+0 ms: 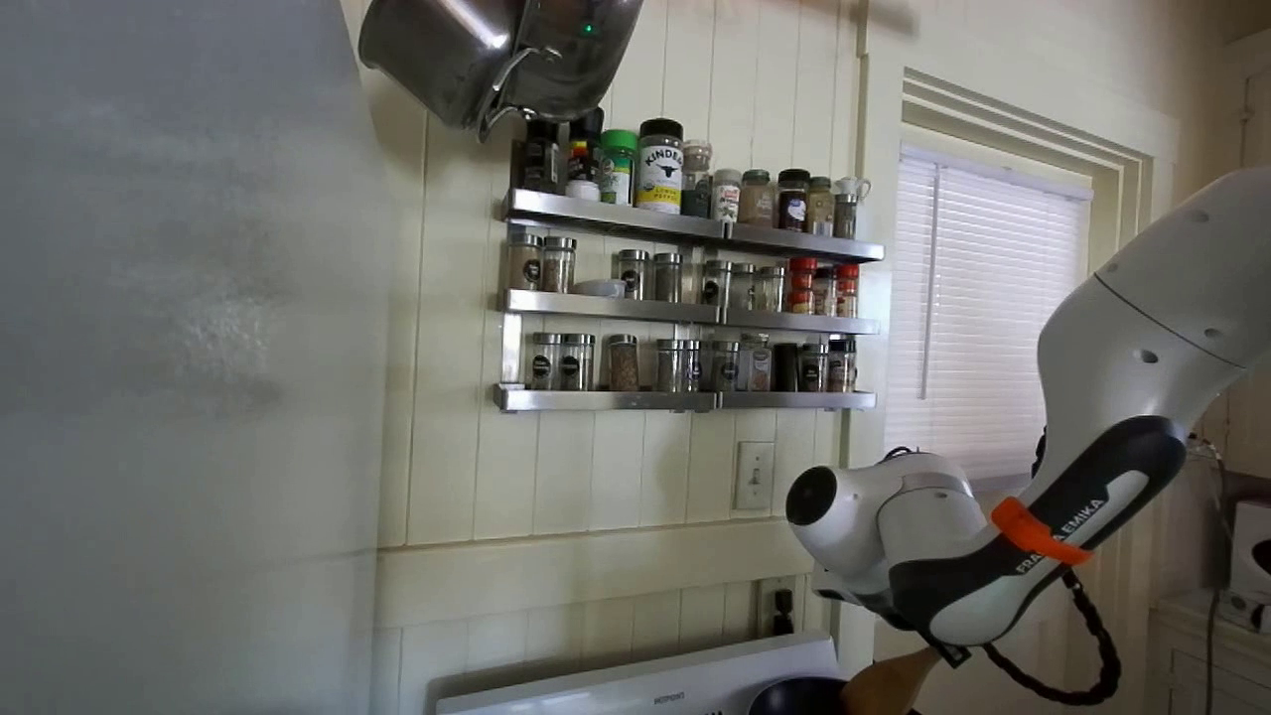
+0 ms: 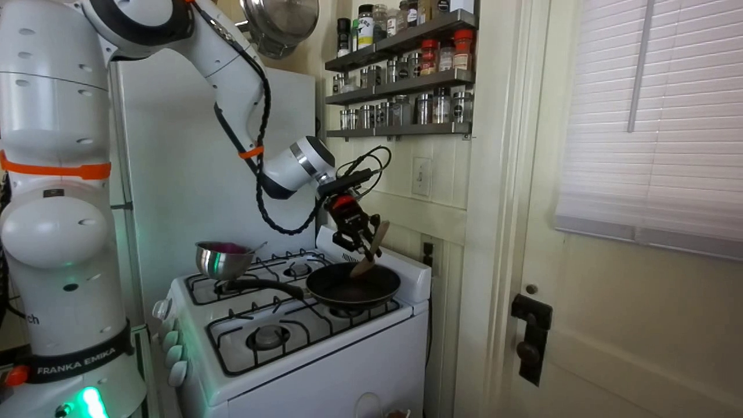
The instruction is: Move the silver bowl forward, then use the wooden spoon to stir in the pan
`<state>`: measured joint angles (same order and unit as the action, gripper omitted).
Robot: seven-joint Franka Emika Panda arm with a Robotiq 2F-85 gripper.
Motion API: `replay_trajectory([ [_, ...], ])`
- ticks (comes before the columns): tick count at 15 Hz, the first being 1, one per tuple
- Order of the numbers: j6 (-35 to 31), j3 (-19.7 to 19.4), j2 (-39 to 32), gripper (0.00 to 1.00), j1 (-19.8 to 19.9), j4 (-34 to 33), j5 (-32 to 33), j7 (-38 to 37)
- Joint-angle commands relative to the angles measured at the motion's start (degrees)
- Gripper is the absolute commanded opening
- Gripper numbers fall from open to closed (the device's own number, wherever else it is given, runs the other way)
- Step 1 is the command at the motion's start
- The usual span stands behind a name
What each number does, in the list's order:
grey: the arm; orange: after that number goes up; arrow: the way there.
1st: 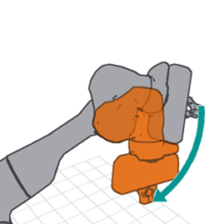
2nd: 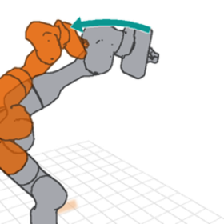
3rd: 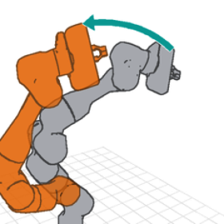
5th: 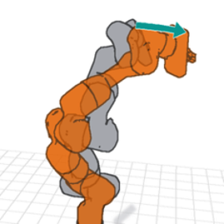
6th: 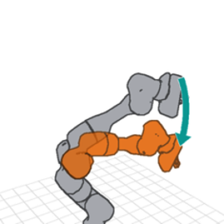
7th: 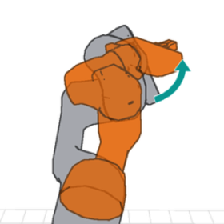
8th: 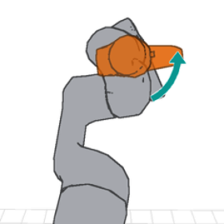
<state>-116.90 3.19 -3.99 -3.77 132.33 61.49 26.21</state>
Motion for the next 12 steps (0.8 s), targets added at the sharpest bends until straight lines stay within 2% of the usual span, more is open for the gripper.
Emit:
replay_trajectory([
  [1, -0.07, 0.32, 0.01, 0.21, 0.26, -0.07, -0.68, -0.06],
  [6, -0.35, 0.22, 0.07, 0.21, 0.49, -0.07, -1.46, -0.07],
  [7, -0.14, 0.37, 0.07, 0.05, 0.31, 0.07, -1.12, 0.03],
  [12, 8.74, 2.74, -2.29, 0.05, -2.05, -2.21, 1.18, 2.11],
])
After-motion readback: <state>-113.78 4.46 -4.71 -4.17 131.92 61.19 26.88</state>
